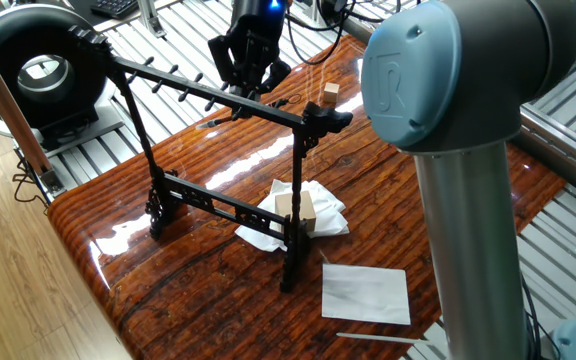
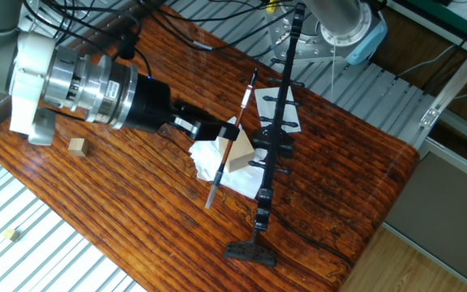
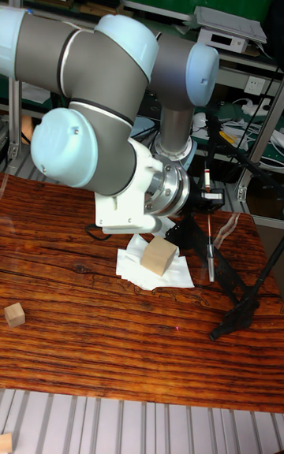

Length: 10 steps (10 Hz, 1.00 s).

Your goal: Place the brush on the pen rack

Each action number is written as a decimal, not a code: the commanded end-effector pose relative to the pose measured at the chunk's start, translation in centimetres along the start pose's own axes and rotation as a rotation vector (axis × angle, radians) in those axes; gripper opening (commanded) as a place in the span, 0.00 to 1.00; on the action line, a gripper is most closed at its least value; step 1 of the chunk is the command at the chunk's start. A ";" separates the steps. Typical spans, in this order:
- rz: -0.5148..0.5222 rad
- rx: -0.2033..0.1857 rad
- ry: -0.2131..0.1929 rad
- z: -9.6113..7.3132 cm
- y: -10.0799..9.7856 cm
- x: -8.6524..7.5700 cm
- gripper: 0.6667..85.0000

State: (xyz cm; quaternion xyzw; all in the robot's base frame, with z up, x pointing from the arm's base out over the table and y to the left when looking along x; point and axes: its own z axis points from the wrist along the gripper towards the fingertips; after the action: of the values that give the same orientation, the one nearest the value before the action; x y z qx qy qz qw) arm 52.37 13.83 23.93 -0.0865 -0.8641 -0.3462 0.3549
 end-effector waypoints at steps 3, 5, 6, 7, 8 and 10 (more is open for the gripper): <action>0.022 -0.001 -0.001 0.1 0.4 0.4 0.01; 0.034 0.003 -0.003 0.3 0.7 0.6 0.01; 0.039 -0.002 -0.003 0.4 1.0 0.7 0.01; 0.041 0.000 -0.005 0.4 1.0 0.7 0.01; 0.041 -0.004 -0.005 0.4 1.1 0.8 0.01; 0.040 -0.013 -0.003 0.4 1.4 0.9 0.01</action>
State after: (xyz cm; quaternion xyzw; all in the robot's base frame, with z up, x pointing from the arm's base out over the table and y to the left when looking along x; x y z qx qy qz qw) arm 52.01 14.65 24.54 -0.1060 -0.8631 -0.3375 0.3605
